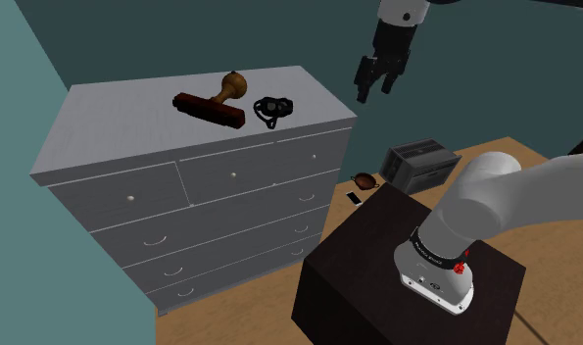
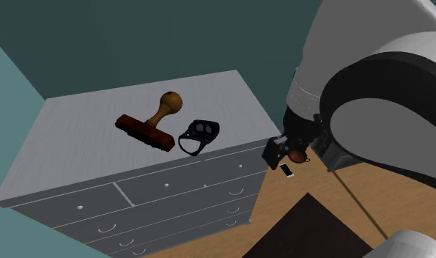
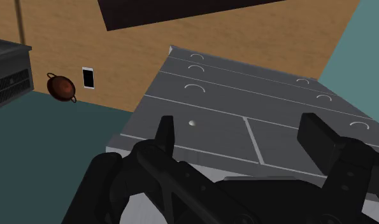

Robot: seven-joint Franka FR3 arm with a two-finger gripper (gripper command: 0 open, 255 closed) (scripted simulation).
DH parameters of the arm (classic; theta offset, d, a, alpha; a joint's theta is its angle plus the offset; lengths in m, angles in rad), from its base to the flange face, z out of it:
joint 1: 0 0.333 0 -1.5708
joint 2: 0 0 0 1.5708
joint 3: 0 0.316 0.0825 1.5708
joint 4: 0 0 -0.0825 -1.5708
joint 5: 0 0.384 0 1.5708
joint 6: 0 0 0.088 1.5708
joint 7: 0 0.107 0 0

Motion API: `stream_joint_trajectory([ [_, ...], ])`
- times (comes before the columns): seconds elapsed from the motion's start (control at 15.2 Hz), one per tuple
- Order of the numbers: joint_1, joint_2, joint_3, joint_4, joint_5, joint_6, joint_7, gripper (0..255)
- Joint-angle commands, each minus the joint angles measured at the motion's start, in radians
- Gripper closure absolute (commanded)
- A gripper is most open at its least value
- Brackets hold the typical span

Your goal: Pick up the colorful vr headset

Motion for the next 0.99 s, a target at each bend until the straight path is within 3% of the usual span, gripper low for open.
stream_joint_trajectory([
  [0.0,0.0,0.0,0.0,0.0,0.0,0.0,0.0,0],
  [0.92,-0.047,0.587,0.051,0.313,0.094,0.197,0.27,0],
])
